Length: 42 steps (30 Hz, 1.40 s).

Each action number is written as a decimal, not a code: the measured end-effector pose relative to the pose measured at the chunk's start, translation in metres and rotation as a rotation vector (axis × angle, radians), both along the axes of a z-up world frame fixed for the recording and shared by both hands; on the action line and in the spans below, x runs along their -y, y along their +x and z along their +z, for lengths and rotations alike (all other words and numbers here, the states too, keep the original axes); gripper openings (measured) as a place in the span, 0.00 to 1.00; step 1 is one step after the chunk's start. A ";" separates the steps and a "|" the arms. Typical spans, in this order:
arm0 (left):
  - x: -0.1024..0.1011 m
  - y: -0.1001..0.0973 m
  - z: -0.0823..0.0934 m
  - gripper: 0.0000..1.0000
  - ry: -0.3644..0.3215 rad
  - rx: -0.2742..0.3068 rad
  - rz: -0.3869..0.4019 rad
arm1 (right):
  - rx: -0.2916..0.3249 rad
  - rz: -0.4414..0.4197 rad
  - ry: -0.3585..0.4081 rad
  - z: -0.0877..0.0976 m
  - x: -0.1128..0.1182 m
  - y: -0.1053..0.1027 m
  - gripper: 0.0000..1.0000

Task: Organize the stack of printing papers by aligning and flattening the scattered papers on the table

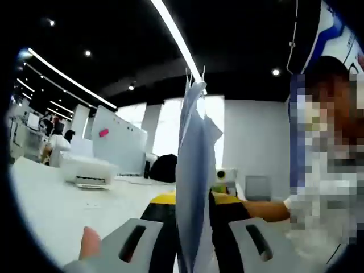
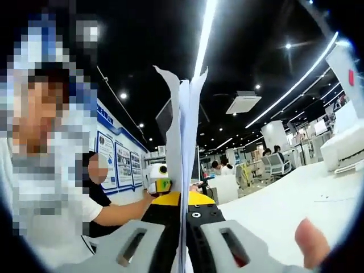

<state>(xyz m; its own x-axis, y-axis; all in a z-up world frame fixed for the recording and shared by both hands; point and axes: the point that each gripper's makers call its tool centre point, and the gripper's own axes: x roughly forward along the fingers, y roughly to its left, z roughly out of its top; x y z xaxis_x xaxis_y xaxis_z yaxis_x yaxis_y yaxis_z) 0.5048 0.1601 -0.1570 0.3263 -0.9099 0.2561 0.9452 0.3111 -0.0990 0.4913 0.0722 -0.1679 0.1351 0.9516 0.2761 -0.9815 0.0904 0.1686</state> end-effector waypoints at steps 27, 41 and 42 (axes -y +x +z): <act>0.005 0.004 -0.028 0.25 -0.018 0.031 0.138 | 0.073 -0.168 -0.080 -0.016 -0.001 0.009 0.29; 0.031 0.007 -0.071 0.38 0.127 -0.059 0.133 | 0.102 -0.186 -0.066 0.000 0.003 0.005 0.38; 0.034 0.009 -0.073 0.39 0.142 -0.056 0.134 | 0.104 -0.184 -0.065 0.001 0.003 0.004 0.38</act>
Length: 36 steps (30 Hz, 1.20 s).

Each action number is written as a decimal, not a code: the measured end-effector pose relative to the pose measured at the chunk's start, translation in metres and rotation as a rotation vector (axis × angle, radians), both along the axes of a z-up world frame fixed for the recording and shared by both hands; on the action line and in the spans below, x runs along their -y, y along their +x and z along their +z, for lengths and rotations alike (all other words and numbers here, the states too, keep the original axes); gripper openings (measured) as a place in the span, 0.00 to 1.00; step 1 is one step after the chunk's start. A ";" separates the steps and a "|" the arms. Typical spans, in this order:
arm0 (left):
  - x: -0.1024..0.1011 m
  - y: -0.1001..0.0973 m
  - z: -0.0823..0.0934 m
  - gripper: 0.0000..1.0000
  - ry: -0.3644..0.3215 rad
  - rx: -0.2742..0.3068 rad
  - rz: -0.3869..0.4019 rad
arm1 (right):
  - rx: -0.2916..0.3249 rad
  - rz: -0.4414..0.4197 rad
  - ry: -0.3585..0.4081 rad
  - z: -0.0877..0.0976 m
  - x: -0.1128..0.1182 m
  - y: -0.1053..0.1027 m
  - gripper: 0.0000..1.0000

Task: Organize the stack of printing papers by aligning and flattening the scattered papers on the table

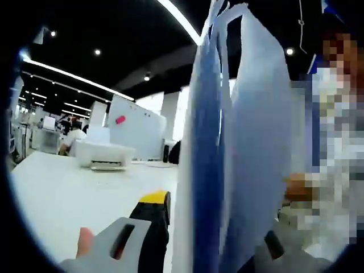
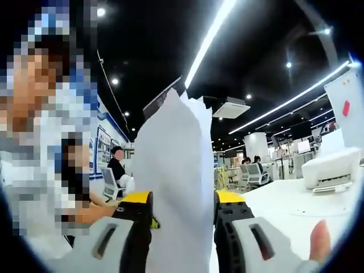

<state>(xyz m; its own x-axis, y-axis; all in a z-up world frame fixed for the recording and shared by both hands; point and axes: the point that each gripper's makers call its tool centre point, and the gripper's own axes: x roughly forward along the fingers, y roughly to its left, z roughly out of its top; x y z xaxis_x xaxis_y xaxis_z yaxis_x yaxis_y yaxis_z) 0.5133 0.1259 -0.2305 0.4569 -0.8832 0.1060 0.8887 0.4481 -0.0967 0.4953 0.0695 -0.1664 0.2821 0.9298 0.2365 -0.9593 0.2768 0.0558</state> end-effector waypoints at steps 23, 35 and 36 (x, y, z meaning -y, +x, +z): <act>0.012 -0.020 -0.004 0.06 -0.028 0.005 -0.198 | -0.051 0.099 0.050 0.001 0.013 0.000 0.19; 0.012 -0.039 -0.005 0.06 -0.006 0.089 -0.278 | -0.025 0.253 -0.057 -0.026 -0.010 -0.029 0.00; 0.010 -0.036 -0.005 0.07 -0.004 0.063 -0.265 | -0.021 0.243 -0.059 -0.026 -0.012 -0.028 0.00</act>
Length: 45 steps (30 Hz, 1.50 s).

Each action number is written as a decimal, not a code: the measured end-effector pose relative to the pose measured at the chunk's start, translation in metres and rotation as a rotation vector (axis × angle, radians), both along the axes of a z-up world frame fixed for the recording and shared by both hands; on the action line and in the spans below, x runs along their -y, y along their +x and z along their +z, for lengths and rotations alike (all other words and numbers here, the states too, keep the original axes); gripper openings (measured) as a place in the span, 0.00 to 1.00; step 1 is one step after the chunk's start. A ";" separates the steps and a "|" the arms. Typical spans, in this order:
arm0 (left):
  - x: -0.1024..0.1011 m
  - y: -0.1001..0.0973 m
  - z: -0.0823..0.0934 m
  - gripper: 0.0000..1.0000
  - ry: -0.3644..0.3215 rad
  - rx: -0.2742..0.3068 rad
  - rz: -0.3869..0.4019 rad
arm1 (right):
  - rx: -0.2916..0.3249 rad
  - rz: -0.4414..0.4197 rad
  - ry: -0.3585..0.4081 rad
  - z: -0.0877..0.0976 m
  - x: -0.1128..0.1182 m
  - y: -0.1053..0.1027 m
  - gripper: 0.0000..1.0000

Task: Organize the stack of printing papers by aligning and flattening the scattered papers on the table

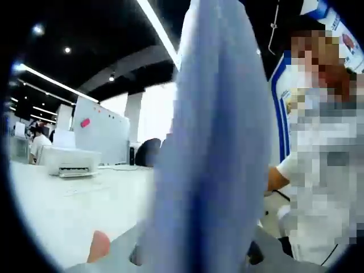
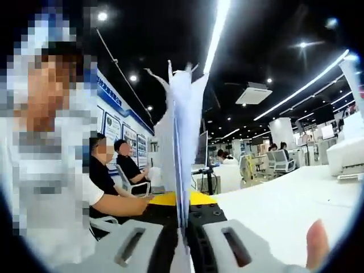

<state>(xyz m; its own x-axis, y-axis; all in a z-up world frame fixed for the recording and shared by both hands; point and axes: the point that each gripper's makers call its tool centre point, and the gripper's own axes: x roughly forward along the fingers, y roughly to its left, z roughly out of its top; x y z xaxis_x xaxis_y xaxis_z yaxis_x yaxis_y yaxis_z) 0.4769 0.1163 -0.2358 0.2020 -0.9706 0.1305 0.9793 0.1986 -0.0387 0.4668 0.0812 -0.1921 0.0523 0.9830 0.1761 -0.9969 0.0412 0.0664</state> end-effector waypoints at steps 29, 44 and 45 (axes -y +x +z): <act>-0.057 0.014 0.051 0.20 0.002 0.099 0.273 | 0.042 -0.099 0.006 0.007 0.010 0.010 0.05; -0.041 0.027 0.048 0.15 -0.024 0.052 0.272 | 0.033 -0.231 -0.016 0.005 0.036 0.029 0.16; -0.042 0.025 0.050 0.14 -0.025 0.063 0.273 | 0.029 -0.230 -0.008 0.008 0.036 0.028 0.15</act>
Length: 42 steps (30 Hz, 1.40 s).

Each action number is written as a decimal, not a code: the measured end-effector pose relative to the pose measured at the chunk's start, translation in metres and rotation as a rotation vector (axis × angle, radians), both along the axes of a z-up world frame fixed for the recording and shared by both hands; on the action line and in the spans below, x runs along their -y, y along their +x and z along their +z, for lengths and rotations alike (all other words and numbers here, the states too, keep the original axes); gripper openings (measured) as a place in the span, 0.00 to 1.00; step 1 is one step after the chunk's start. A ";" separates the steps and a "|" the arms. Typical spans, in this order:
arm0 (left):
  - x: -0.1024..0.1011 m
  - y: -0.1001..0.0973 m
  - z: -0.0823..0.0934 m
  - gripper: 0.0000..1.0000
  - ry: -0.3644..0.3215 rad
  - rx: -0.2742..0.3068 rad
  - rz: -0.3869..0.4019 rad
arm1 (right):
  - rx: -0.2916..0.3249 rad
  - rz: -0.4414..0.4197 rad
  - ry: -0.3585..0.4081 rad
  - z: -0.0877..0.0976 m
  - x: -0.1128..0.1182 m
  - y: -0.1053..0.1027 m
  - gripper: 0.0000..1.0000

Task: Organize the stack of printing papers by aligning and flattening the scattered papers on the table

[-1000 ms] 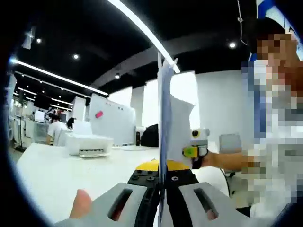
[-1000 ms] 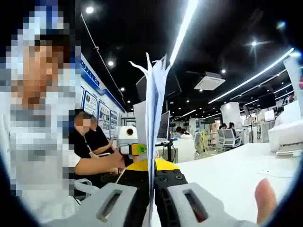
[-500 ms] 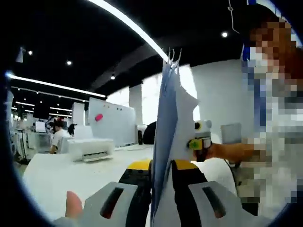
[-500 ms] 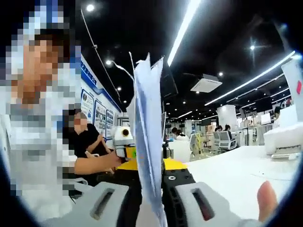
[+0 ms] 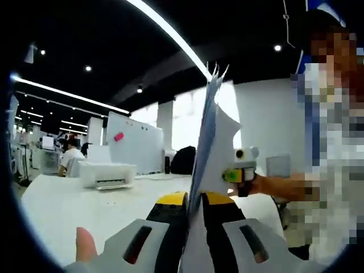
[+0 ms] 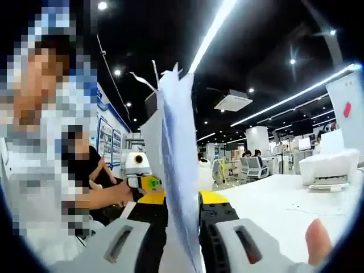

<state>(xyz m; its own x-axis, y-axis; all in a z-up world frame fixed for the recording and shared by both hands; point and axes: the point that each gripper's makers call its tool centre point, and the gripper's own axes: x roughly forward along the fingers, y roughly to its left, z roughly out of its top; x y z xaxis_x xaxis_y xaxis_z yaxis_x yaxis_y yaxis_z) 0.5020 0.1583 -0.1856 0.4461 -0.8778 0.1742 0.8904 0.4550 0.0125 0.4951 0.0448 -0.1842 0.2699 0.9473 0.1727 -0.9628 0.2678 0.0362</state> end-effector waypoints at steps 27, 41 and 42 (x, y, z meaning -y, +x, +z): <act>0.003 0.001 -0.017 0.11 -0.070 -0.079 -0.041 | -0.037 0.034 0.030 -0.011 -0.011 -0.003 0.12; 0.005 -0.003 -0.014 0.06 -0.087 -0.078 -0.129 | -0.013 0.106 0.028 -0.003 -0.016 -0.016 0.00; 0.005 -0.003 -0.014 0.06 -0.086 -0.080 -0.128 | -0.006 0.094 0.018 -0.003 -0.016 -0.015 0.00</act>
